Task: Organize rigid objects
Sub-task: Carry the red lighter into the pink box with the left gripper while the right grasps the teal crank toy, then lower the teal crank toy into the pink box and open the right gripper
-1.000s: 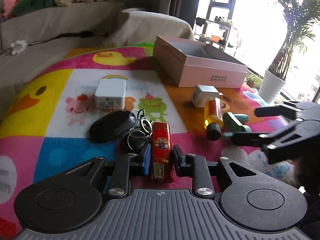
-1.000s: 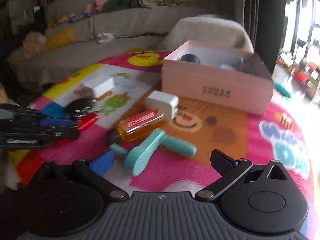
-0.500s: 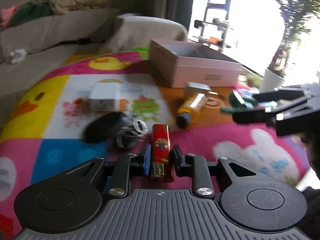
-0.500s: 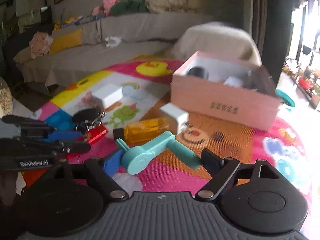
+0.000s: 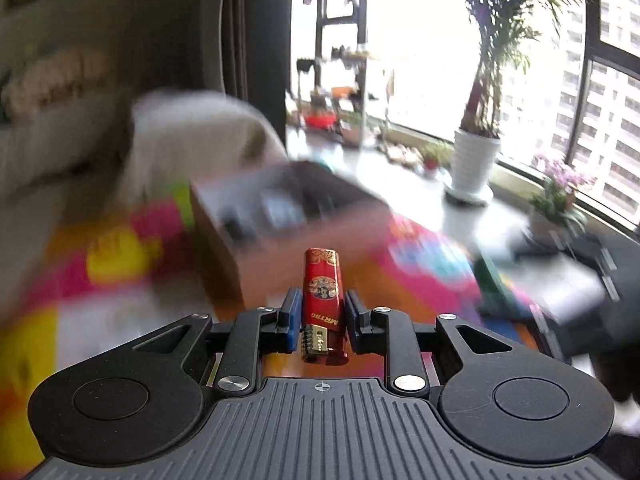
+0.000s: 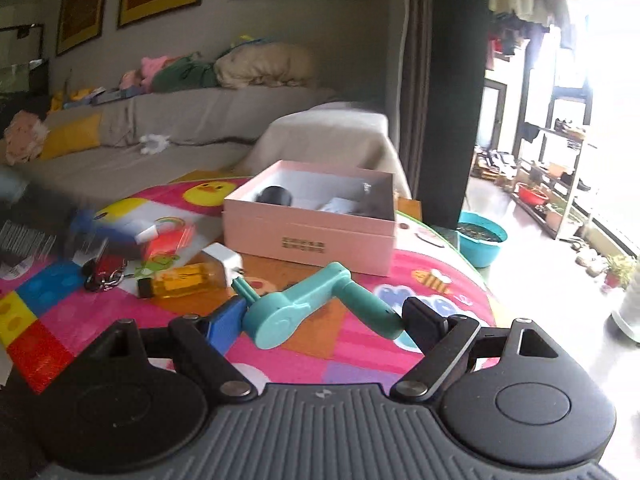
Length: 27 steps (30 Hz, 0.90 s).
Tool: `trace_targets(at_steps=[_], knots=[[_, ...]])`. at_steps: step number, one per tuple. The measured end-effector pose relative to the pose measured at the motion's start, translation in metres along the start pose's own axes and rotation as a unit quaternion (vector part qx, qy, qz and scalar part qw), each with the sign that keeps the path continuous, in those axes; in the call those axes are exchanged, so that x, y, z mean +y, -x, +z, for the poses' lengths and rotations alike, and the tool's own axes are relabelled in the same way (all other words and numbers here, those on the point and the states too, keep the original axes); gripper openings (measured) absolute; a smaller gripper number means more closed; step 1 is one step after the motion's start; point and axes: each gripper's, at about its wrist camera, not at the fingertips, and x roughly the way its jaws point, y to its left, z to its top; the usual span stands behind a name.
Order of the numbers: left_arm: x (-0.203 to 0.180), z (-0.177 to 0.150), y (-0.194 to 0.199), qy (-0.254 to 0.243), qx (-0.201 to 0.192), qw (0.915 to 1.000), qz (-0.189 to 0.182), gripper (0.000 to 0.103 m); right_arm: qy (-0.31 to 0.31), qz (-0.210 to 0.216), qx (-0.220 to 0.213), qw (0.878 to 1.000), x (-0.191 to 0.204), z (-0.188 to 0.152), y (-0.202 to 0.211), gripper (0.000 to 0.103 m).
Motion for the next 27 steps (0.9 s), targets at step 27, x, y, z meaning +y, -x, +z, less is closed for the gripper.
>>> trace_targets(at_steps=[27], knots=[[0.048,-0.051,-0.025,0.114,0.007,0.9934,-0.007,0.027,-0.051,-0.007,0.006,0.999,-0.029,0.074,-0.083,0.085]])
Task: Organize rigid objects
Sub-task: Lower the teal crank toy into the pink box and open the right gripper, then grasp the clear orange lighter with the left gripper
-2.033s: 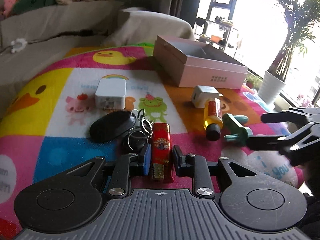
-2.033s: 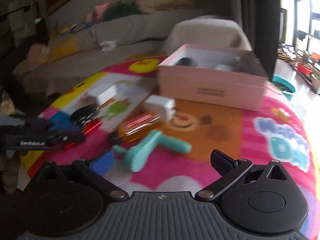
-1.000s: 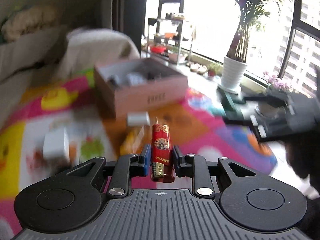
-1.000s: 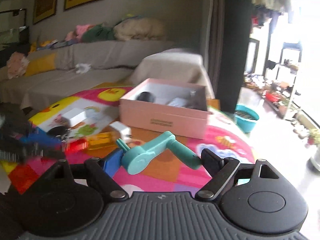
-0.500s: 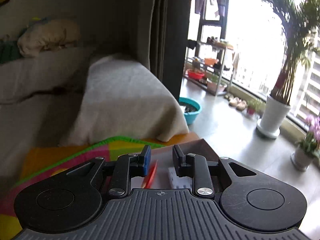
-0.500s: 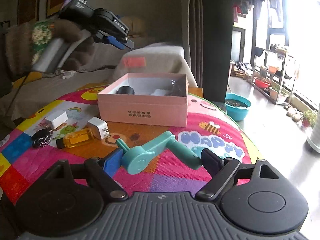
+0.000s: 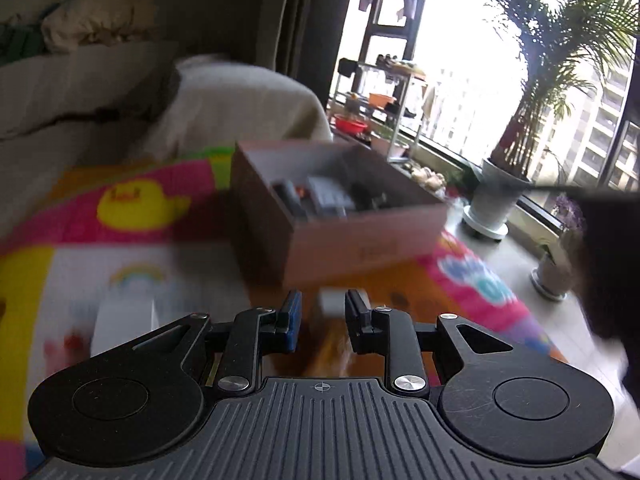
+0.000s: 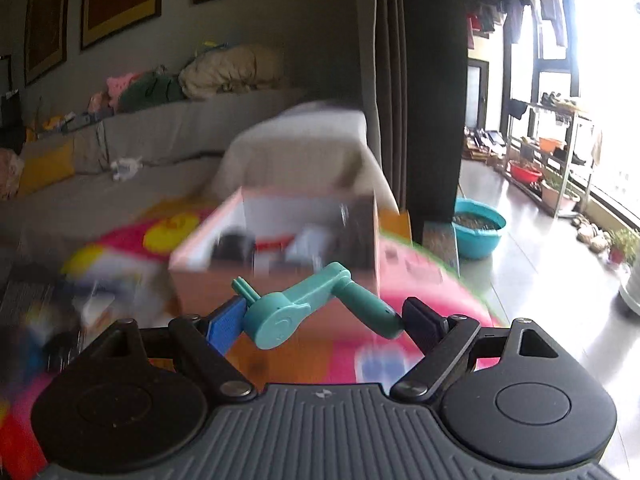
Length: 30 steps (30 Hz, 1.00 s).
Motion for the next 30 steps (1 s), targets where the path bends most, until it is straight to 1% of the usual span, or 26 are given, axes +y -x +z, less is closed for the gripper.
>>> trace_targets(at_steps=[2,4,5,6,7,9,11,13,18,21,23,26,28,30], knots=[[0.0,-0.012,0.005,0.007,0.003,1.0,-0.005,0.027,0.003,-0.006,-0.019,1.0,0.006,0.034,-0.021,0.085],[0.002,-0.022,0.009,0.011,0.007,0.9999,-0.001,0.027,0.001,-0.002,-0.05,0.999,0.013,0.072,-0.044,0.087],[0.003,-0.025,0.011,0.009,0.008,0.9999,0.005,0.027,0.0,-0.002,-0.054,0.999,0.016,0.086,-0.055,0.092],[0.003,-0.027,0.013,0.004,0.009,0.9999,0.013,0.027,-0.002,-0.008,-0.047,0.999,0.018,0.1,-0.068,0.093],[0.004,-0.028,0.016,-0.005,0.009,0.9997,0.02,0.027,-0.004,-0.012,-0.04,0.999,0.019,0.107,-0.076,0.093],[0.008,-0.032,0.023,-0.019,0.006,0.9995,0.025,0.027,-0.017,-0.02,-0.023,0.999,0.02,0.109,-0.086,0.093],[0.013,-0.037,0.027,-0.012,0.006,0.9996,0.024,0.027,-0.032,-0.015,-0.008,0.999,0.018,0.094,-0.084,0.093],[0.017,-0.041,0.031,-0.002,0.006,0.9997,0.025,0.027,-0.039,-0.011,0.013,0.999,0.017,0.067,-0.078,0.093],[0.017,-0.046,0.039,0.004,0.004,0.9994,0.033,0.027,-0.04,-0.031,0.06,0.997,0.015,-0.008,-0.056,0.093],[0.016,-0.048,0.039,0.011,0.018,0.999,0.038,0.027,-0.053,-0.035,0.077,0.995,0.016,-0.04,-0.042,0.093],[0.017,-0.049,0.041,0.017,0.026,0.9984,0.047,0.027,-0.06,-0.038,0.071,0.995,0.017,-0.057,-0.032,0.093],[0.02,-0.049,0.049,0.021,0.018,0.997,0.073,0.027,-0.051,-0.051,0.049,0.996,0.023,-0.073,-0.024,0.093],[0.025,-0.046,0.054,0.027,0.01,0.9954,0.092,0.027,-0.043,-0.06,0.043,0.996,0.027,-0.077,-0.025,0.093],[0.029,-0.043,0.055,0.035,0.007,0.9942,0.101,0.027,-0.041,-0.051,0.04,0.997,0.027,-0.077,-0.024,0.093]])
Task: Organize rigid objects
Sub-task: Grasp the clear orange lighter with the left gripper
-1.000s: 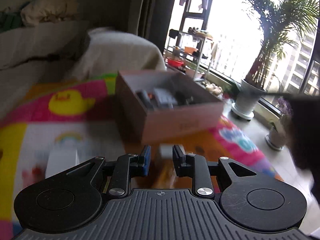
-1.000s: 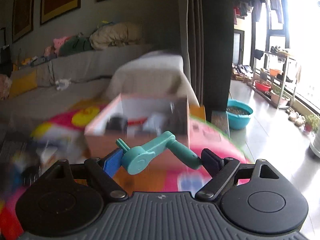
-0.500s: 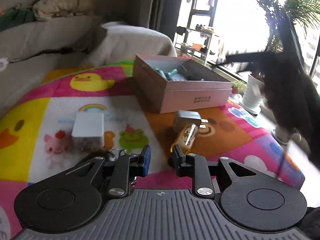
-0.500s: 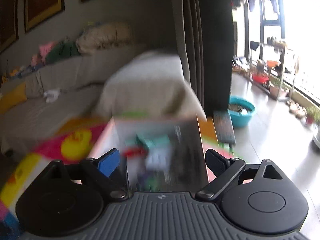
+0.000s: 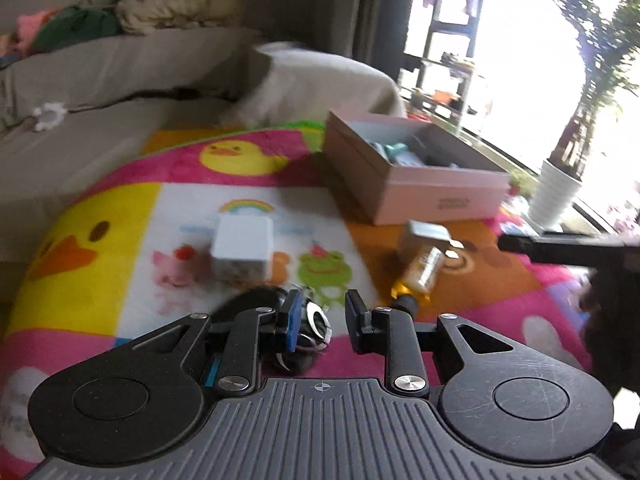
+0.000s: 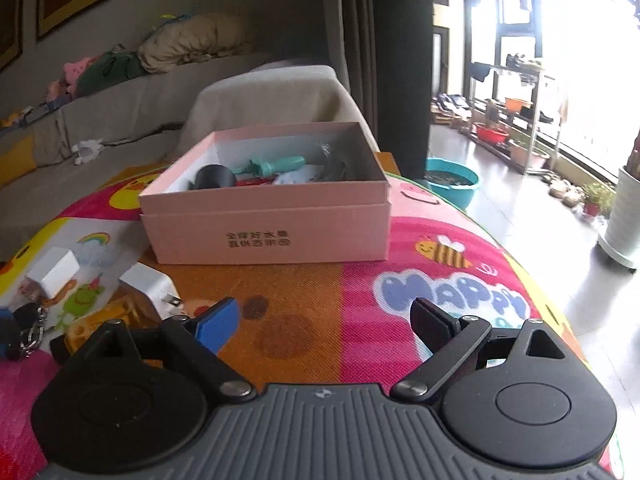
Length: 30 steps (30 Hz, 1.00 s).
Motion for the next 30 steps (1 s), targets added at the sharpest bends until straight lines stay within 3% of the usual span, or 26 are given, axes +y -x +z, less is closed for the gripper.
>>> trace_targets(at_steps=[5,9,15,22,26,30], knots=[[-0.014,0.002,-0.008,-0.015,0.011,0.9996,-0.023,0.027,-0.016,0.009,0.005,1.0,-0.004,0.002,-0.001,0.093],[-0.044,0.004,-0.015,-0.073,0.007,0.9957,-0.056,0.027,-0.035,0.008,0.0,0.999,-0.011,0.002,0.001,0.093],[-0.077,0.013,-0.047,-0.159,0.023,0.9865,-0.035,0.03,-0.039,0.011,-0.001,0.999,-0.012,0.001,0.001,0.093],[-0.083,0.012,-0.082,-0.152,0.051,0.9863,-0.04,0.043,-0.047,0.017,0.002,0.999,-0.015,0.002,0.001,0.093],[-0.077,0.012,-0.082,-0.128,0.046,0.9895,-0.049,0.032,-0.057,0.02,0.008,0.998,-0.017,0.002,-0.002,0.093],[-0.069,0.002,-0.066,-0.109,0.045,0.9912,-0.06,0.032,-0.056,0.02,0.013,0.998,-0.016,0.002,-0.004,0.093]])
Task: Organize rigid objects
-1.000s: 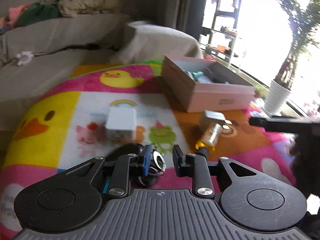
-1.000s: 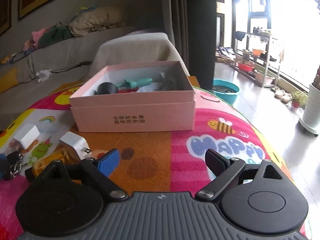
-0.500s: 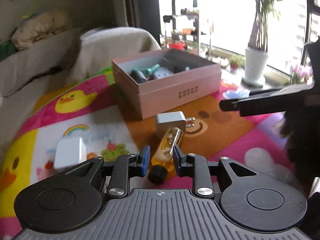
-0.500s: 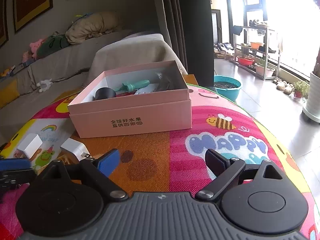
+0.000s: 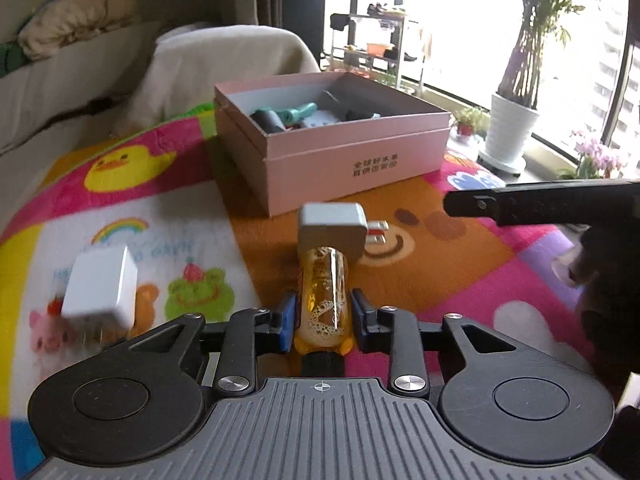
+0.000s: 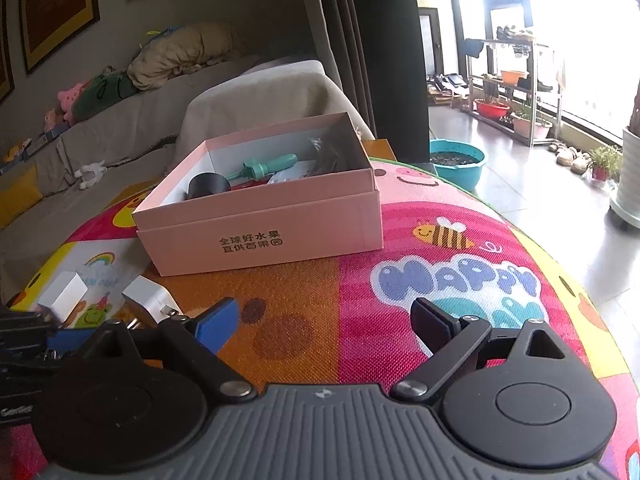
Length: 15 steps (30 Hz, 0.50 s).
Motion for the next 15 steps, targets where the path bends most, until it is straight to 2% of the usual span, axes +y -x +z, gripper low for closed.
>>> trace_targets(at_steps=[4,7,12,15], knots=[[0.006,-0.017,0.021,0.024,-0.004,0.9997,0.0,0.032,0.01,-0.009,0.004,1.0,0.005,0.0,-0.002,0.093],[0.012,-0.027,0.034,0.044,-0.005,0.999,0.006,0.032,0.05,-0.012,0.005,0.999,0.022,-0.001,-0.001,0.093],[0.017,-0.04,0.05,0.061,-0.009,0.9979,0.02,0.032,0.108,0.048,0.028,0.993,0.065,-0.002,-0.007,0.093],[0.018,-0.045,0.055,0.058,-0.01,0.9979,0.028,0.032,0.128,0.065,0.048,0.988,0.093,0.001,-0.017,0.093]])
